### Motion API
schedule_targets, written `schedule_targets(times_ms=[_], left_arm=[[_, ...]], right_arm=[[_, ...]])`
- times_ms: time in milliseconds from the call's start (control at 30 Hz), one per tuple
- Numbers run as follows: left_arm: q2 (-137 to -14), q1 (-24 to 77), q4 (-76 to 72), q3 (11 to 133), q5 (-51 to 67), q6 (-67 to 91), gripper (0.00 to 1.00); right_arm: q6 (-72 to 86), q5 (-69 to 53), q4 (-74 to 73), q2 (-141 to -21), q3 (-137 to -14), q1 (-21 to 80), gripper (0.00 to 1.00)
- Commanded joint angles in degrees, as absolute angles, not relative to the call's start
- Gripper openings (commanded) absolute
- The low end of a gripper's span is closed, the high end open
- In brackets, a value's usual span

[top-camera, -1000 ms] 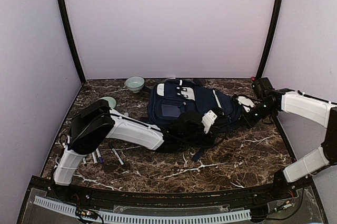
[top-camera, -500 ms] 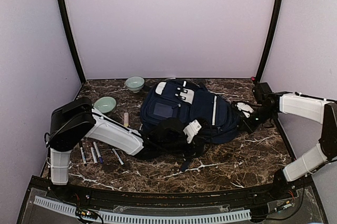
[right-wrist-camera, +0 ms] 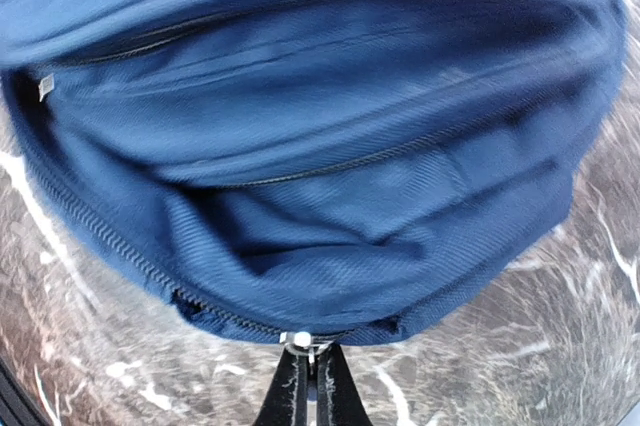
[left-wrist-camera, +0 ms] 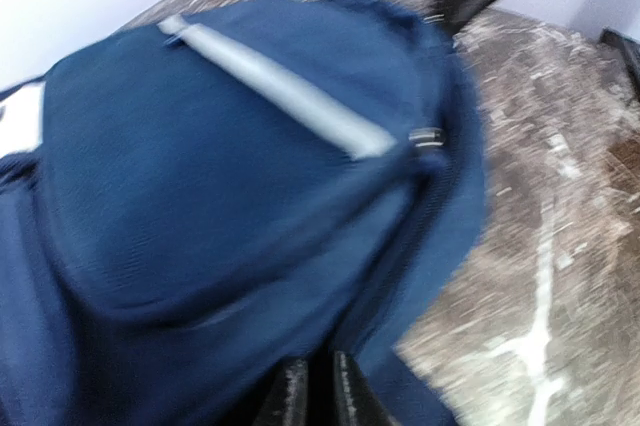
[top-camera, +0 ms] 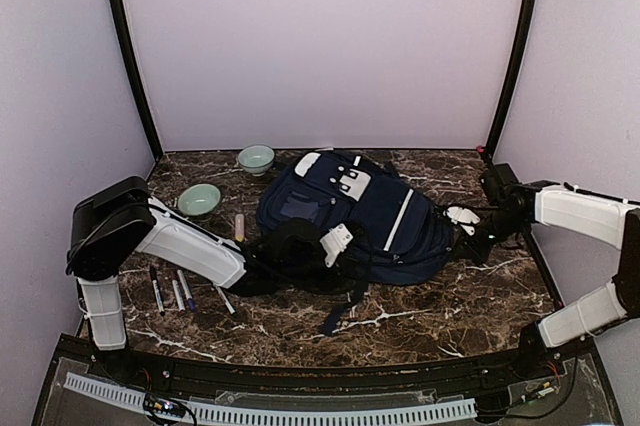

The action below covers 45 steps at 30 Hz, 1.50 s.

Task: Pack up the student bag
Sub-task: Zip the student bag into the largest pocket of the bag, then hold the largest pocket of the student bag.

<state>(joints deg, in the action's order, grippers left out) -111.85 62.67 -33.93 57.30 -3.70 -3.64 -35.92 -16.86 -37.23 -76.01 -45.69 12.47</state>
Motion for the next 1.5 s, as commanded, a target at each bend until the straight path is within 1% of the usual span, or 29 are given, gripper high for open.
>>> schedule_targets(times_ms=[0, 100, 133, 200, 267, 433, 567, 667, 767, 967, 1200, 1300, 1467], left_arm=[[-107.45, 56.60, -30.73, 55.61, -8.13, -5.65, 0.15], [-108.09, 55.23, -29.63, 57.65, -9.95, -8.34, 0.21], [-108.22, 54.61, -30.04, 57.70, -9.40, -8.62, 0.23], [-108.24, 53.91, -31.74, 57.14, -7.21, -10.09, 0.31], [-107.24, 53.94, -30.36, 57.01, -5.13, -11.78, 0.35], [-97.93, 57.44, -30.83, 51.47, -2.14, -11.26, 0.42], [-95.32, 61.55, -27.93, 50.89, 3.84, -12.54, 0.42], [-97.82, 62.63, -25.43, 53.46, 8.71, -11.26, 0.41], [-101.54, 63.03, -25.97, 56.16, 11.84, -9.91, 0.40], [-107.70, 63.71, -27.90, 60.03, 14.39, -10.05, 0.42], [-112.23, 64.05, -31.69, 61.61, 13.75, -9.94, 0.46], [-113.59, 64.45, -32.65, 62.68, 11.62, -10.17, 0.40], [-114.52, 64.77, -33.45, 63.56, 7.39, -9.38, 0.26]], right_arm=[[-39.81, -18.85, -41.88, -73.13, -43.55, 20.92, 0.00], [-37.90, -20.26, -40.87, -73.21, -42.99, 28.33, 0.00], [-36.79, -21.09, -40.19, -74.06, -43.52, 30.29, 0.00], [-34.43, -24.39, -39.37, -76.87, -46.07, 33.08, 0.00], [-32.53, -27.69, -39.18, -79.99, -49.00, 34.76, 0.00], [-29.99, -31.16, -36.77, -82.98, -51.63, 37.72, 0.00], [-29.83, -32.18, -38.18, -84.05, -53.38, 38.93, 0.00], [-29.91, -32.51, -39.18, -83.54, -53.70, 38.94, 0.00], [-29.59, -32.70, -39.90, -82.35, -53.43, 38.94, 0.00], [-29.09, -32.46, -39.97, -79.80, -51.75, 38.94, 0.00], [-29.20, -32.52, -40.29, -80.00, -51.86, 38.94, 0.00], [-29.47, -32.02, -40.60, -80.41, -51.95, 38.94, 0.00], [-31.35, -27.98, -43.29, -80.94, -51.55, 38.41, 0.00]])
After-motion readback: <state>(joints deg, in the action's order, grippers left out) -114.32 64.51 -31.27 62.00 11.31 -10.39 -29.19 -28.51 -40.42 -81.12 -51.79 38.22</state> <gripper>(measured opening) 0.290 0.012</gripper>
